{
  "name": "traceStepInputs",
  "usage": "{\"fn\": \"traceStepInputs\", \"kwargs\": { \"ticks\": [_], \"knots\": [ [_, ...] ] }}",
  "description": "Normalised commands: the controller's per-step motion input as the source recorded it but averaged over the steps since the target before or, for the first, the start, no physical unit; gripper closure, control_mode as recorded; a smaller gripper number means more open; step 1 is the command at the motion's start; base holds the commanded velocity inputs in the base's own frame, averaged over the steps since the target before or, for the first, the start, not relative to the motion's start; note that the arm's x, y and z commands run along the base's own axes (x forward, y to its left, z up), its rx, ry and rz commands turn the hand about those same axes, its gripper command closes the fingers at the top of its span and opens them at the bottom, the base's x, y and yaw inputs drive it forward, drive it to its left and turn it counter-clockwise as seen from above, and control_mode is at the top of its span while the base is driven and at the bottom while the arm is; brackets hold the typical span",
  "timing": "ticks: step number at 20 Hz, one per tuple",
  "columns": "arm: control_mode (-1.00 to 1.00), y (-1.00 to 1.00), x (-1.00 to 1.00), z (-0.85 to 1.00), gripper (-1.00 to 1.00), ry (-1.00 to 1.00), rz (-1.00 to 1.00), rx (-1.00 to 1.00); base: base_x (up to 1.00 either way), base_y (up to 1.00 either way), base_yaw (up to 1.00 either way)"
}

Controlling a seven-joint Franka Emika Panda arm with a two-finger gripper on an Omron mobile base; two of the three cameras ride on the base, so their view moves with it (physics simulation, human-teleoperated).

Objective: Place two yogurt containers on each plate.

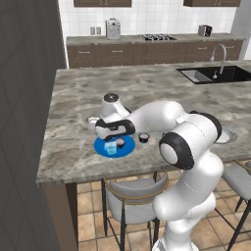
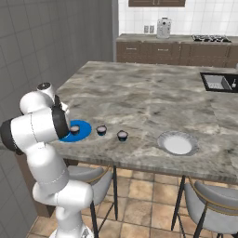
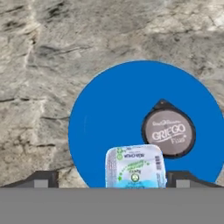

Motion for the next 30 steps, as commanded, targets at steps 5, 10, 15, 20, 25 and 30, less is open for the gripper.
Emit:
{"fn": "traceStepInputs", "kwargs": {
  "ticks": [5, 10, 15, 20, 25, 30],
  "knots": [
    [-1.0, -0.98, 0.0, 0.17, -1.0, 0.0, -0.04, 0.0, 0.0, 0.0, 0.0],
    [-1.0, -1.0, 0.08, -0.03, -1.0, 0.0, -0.02, 0.0, 0.0, 0.0, 0.0],
    [-1.0, -0.97, 0.56, -0.27, -1.0, 0.09, 0.01, 0.0, 0.0, 0.0, 0.0],
    [-1.0, -0.77, 0.07, -0.4, -1.0, 0.23, 0.17, 0.0, 0.0, 0.0, 0.0],
    [-1.0, -0.13, -0.01, -0.39, -1.0, 0.14, 0.13, -0.05, 0.0, 0.0, 0.0],
    [-1.0, 0.06, 0.35, -0.09, -1.0, 0.01, 0.0, -0.07, 0.0, 0.0, 0.0]
  ]
}}
